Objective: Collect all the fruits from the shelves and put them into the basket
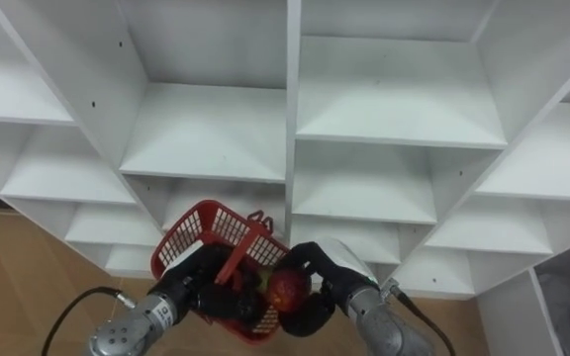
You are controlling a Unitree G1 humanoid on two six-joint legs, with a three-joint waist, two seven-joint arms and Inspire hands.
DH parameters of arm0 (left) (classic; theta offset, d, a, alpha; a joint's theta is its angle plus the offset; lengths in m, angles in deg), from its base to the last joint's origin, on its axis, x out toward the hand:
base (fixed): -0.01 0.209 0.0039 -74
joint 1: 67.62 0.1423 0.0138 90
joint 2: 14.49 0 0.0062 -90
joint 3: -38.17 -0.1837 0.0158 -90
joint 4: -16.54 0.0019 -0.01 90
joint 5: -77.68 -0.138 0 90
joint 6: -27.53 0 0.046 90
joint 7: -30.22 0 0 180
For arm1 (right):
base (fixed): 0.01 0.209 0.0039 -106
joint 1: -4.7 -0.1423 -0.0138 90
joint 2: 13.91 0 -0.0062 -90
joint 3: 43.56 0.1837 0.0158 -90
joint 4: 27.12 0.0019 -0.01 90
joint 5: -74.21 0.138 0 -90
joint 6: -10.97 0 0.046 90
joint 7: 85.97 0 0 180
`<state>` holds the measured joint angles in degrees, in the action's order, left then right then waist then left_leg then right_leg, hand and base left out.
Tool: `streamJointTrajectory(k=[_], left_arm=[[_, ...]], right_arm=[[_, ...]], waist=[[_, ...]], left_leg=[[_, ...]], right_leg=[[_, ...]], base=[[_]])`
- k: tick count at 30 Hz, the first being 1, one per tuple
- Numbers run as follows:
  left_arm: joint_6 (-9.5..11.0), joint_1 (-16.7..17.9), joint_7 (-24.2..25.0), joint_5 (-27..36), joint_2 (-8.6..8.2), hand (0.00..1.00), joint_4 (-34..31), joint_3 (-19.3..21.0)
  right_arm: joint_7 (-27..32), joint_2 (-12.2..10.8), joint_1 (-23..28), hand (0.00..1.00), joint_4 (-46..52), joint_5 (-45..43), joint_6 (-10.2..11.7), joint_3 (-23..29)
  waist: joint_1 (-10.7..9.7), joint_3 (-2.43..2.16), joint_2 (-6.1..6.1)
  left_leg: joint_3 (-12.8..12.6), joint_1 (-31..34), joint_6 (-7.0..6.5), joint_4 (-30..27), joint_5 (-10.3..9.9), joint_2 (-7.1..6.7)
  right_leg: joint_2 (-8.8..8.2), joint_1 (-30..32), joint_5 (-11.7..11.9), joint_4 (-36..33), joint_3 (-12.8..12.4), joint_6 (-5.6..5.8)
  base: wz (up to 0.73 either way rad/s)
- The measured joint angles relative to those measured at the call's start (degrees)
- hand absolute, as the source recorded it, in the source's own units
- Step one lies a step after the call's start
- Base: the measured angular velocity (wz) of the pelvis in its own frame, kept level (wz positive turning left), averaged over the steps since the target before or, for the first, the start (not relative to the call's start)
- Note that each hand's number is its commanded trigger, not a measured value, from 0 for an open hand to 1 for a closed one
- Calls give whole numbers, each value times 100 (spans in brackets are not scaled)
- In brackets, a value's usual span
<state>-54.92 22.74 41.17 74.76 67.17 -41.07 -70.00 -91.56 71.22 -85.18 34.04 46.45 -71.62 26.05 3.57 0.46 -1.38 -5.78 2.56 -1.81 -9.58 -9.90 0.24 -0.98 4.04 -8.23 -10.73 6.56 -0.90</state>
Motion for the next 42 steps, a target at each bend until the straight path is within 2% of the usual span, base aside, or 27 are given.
streamJointTrajectory(k=[4, 8, 14, 24, 28, 32, 42], left_arm=[[1, -2, 29, 5, 31, 100, -20, -10], [1, -4, 101, -7, 64, 100, -25, -85], [0, -2, 196, -11, 97, 100, -74, -131], [-4, -1, 231, -25, 124, 100, -141, -245], [-9, -1, 283, -39, 131, 100, -144, -244], [-9, 0, 325, -167, 124, 100, -157, -238], [-9, -1, 324, -176, 120, 100, -160, -285]], right_arm=[[64, -15, -105, 100, -172, 2, 5, -32], [130, -20, -187, 100, -217, -2, 4, -94], [130, -33, -189, 100, -217, -2, 4, -98], [128, -28, -218, 100, -215, -189, -9, -214], [101, -41, -219, 100, -171, -189, -123, -227], [72, -31, -221, 100, -152, -209, -131, -258], [69, -24, -271, 100, -150, -155, -171, -354]], waist=[[-5, 5, -6], [-6, 37, -41], [-1, 44, -53], [0, 43, -51], [3, 42, -43], [20, 44, -21], [52, 10, 76]], left_leg=[[-7, -1, 0, 0, 0, -1], [-18, 5, 0, -1, 0, 2], [-20, 21, 0, -1, 0, -3], [-21, 21, 0, -2, 0, 0], [0, 29, 0, -12, 0, -2], [8, 31, 0, -15, 0, -3], [15, 27, 0, -15, 0, -1]], right_leg=[[-9, 3, 0, -5, 4, 0], [-3, 6, 0, -6, -31, 0], [-3, 18, -2, -2, -43, 3], [-10, 17, -2, -1, -37, 3], [-3, 17, -2, -2, -24, 3], [0, 16, -2, -7, -10, 3], [-3, 16, -1, -18, 47, 2]], base=[[0], [0], [0], [0], [0], [0], [0]])
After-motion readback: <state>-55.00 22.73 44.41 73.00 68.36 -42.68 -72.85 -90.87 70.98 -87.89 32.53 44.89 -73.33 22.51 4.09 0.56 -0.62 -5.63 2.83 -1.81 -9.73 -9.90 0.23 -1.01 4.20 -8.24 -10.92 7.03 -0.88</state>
